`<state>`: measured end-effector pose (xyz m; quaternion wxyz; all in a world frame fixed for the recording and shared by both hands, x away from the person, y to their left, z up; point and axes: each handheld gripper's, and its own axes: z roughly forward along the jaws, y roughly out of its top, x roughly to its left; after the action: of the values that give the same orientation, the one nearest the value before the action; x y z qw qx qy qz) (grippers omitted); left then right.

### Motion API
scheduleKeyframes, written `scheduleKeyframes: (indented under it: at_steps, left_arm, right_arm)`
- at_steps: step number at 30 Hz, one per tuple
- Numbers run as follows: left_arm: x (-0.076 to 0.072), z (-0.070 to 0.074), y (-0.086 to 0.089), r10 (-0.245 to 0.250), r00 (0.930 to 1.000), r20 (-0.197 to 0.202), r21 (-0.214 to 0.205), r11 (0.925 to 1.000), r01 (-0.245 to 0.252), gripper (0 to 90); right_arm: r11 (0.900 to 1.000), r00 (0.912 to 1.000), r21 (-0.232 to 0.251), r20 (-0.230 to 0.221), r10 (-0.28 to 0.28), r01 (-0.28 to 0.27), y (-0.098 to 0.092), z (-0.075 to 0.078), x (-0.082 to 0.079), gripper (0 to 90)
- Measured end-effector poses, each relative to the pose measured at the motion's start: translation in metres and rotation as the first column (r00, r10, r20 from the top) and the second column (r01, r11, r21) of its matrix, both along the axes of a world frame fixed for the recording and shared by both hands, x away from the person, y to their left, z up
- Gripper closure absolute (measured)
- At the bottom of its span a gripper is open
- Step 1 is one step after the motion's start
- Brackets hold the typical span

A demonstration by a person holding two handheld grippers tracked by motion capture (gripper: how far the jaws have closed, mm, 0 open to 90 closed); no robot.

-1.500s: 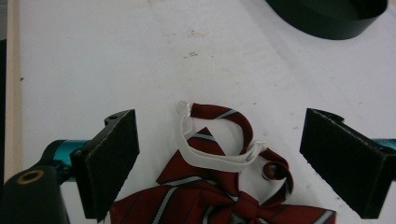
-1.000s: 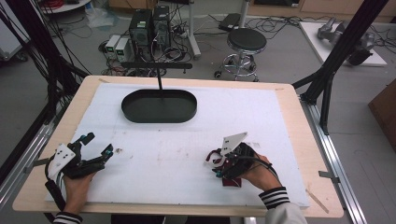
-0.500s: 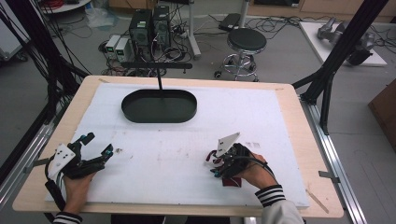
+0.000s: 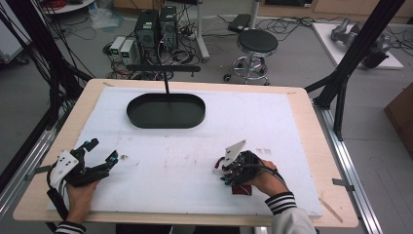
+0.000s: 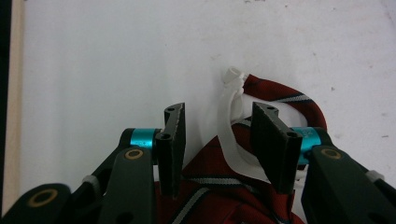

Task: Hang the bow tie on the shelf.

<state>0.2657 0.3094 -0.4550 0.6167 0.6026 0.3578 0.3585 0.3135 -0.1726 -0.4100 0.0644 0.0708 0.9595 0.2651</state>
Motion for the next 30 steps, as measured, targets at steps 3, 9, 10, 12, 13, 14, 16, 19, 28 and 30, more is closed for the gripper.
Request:
scheduleKeyframes:
  at_steps: [3, 9, 10, 12, 13, 14, 16, 19, 28, 30]
  left_arm:
    - [-0.0001, 0.0, -0.0001, 0.0, 1.0, 0.0, 0.0, 1.0, 0.0, 15.0]
    - [0.0, 0.0, -0.0001, 0.0, 1.0, 0.001, 0.0, 1.0, 0.0, 15.0]
    - [0.0, 0.0, -0.0001, 0.0, 1.0, 0.001, 0.0, 1.0, 0.0, 15.0]
    - [-0.0001, 0.0, -0.0001, 0.0, 1.0, 0.001, 0.0, 1.0, 0.0, 15.0]
    - [0.0, 0.0, 0.0, -0.001, 1.0, 0.0, 0.0, 1.0, 0.001, 15.0]
    - [0.0, 0.0, 0.0, -0.001, 1.0, 0.0, 0.0, 1.0, 0.001, 15.0]
    - [0.0, 0.0, 0.0, 0.0, 1.0, 0.0, 0.0, 1.0, 0.0, 15.0]
    - [-0.0001, 0.0, 0.0, 0.0, 1.0, 0.0, 0.0, 1.0, 0.0, 15.0]
    - [-0.0001, 0.0, 0.0, -0.001, 1.0, 0.001, 0.0, 1.0, 0.001, 15.0]
    - [-0.0001, 0.0, 0.0, 0.0, 1.0, 0.001, 0.0, 1.0, 0.0, 15.0]
  right_arm:
    - [0.9999, 1.0, -0.014, 0.009, 0.005, -0.004, 0.0, -0.0006, -0.0004, 58.1]
    - [0.9992, 0.9997, -0.041, 0.025, 0.001, 0.0, 0.0001, -0.0016, -0.0004, 65.2]
    - [0.9989, 0.9997, -0.048, 0.025, -0.003, 0.005, 0.0001, -0.002, -0.0002, 65.2]
    - [0.9983, 0.9998, -0.058, 0.021, 0.003, -0.002, 0.0004, -0.0035, 0.0003, 64.9]
    - [0.9978, 0.9998, -0.067, 0.018, 0.004, -0.002, 0.0008, -0.0041, -0.0002, 66.2]
    - [0.9969, 0.9997, -0.078, 0.024, 0.009, -0.007, 0.0011, -0.0044, -0.0003, 69.2]
    - [0.9959, 0.9993, -0.09, 0.036, 0.011, -0.008, 0.0016, -0.0046, -0.0013, 76.5]
    - [0.9957, 0.9992, -0.092, 0.041, 0.005, -0.001, 0.002, -0.0057, -0.0019, 82.2]
    - [0.9971, 0.998, -0.074, 0.062, -0.014, 0.019, 0.0011, -0.0032, -0.002, 86.9]
    - [0.9977, 0.998, -0.065, 0.062, -0.015, 0.019, 0.0008, -0.0026, -0.0021, 86.9]
